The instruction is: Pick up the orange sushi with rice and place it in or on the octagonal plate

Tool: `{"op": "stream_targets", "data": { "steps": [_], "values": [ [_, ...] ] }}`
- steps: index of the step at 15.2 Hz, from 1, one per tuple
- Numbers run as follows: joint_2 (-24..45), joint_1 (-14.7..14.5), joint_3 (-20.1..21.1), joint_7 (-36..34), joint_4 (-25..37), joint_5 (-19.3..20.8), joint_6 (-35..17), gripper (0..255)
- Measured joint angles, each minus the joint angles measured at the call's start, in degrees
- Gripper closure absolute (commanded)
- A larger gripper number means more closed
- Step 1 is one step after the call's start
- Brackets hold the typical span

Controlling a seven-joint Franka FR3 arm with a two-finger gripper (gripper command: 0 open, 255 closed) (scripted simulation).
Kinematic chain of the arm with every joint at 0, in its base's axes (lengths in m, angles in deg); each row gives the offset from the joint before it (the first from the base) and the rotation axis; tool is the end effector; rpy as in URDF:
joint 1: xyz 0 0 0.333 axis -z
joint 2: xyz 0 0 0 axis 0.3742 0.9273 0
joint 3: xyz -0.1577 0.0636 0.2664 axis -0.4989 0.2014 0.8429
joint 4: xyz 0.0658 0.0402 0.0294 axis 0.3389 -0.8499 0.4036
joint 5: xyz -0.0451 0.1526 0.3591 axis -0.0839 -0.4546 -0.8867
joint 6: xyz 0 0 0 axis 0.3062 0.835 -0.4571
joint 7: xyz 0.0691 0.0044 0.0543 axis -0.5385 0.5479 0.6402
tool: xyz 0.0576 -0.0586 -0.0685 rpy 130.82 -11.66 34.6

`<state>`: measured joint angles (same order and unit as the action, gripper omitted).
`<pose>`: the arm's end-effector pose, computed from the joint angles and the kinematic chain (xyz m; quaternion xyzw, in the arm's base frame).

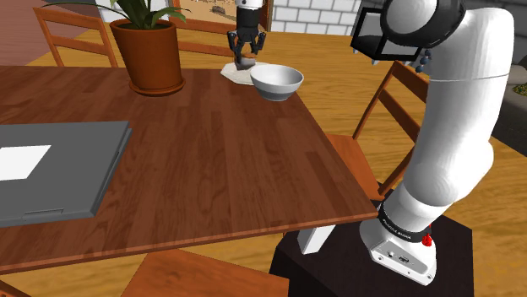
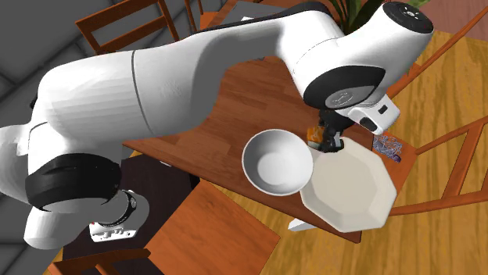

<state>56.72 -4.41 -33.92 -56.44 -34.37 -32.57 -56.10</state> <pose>0.6766 -0.0784 0.5313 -0.9818 0.1898 -0.0048 0.0074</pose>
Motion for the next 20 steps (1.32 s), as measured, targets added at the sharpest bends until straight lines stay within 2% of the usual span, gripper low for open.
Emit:
{"op": "stream_targets", "data": {
  "steps": [4,6,7,9,16,20],
  "values": [
    [7.54,1.59,-1.44,4.04,11.42,0.9,3.88,255],
    [12.96,1.7,-2.12,5.87,20.71,1.53,7.7,255],
    [13.97,1.98,-2.29,6.43,22.19,1.6,8.24,255],
    [14.32,2.31,-2.37,6.72,21.19,1.61,6.92,255],
    [11.58,3.55,-2.28,6.6,11.76,1.77,-0.06,255],
    [11.41,3.81,-2.11,6.55,9.49,1.47,-2.31,255]
  ]
}}
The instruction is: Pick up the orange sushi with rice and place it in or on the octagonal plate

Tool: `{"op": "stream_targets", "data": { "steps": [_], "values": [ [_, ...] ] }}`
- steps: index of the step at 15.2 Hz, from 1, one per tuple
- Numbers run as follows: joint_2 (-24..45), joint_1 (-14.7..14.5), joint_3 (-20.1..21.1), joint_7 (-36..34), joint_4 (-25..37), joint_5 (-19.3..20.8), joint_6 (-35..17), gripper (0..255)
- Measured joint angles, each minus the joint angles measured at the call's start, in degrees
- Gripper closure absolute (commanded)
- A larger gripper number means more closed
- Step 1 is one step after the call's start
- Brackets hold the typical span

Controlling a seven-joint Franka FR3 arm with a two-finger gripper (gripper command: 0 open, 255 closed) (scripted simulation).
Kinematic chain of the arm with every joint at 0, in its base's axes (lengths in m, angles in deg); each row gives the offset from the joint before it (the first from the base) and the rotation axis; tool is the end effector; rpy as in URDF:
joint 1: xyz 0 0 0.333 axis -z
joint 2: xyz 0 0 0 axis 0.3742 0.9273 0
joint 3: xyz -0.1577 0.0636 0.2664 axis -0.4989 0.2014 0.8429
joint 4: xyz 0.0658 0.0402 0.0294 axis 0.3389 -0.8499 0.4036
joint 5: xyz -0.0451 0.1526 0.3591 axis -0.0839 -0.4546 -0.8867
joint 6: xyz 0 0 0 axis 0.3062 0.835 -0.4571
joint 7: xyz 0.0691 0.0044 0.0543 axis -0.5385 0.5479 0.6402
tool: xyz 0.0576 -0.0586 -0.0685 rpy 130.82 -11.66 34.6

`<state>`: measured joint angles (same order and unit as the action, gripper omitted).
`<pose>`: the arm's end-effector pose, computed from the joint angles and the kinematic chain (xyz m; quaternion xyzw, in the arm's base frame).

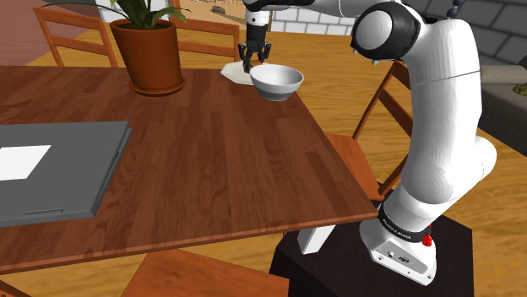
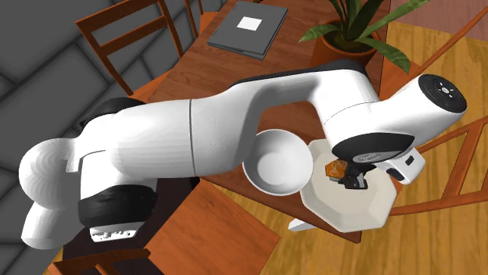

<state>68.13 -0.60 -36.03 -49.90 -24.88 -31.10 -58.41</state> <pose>0.7105 -0.1687 0.4730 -0.9816 0.1904 -0.0089 0.0058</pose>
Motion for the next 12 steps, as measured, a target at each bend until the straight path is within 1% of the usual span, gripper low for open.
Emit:
{"op": "stream_targets", "data": {
  "steps": [5,6,12],
  "values": [
    [0.03,-0.02,0.09,-0.06,-0.74,-0.07,-0.61,255],
    [0.13,-0.04,0.08,-0.09,-0.76,-0.07,-0.56,0],
    [0.22,-0.05,0.08,-0.1,-0.81,-0.06,-0.56,0]
  ]
}}
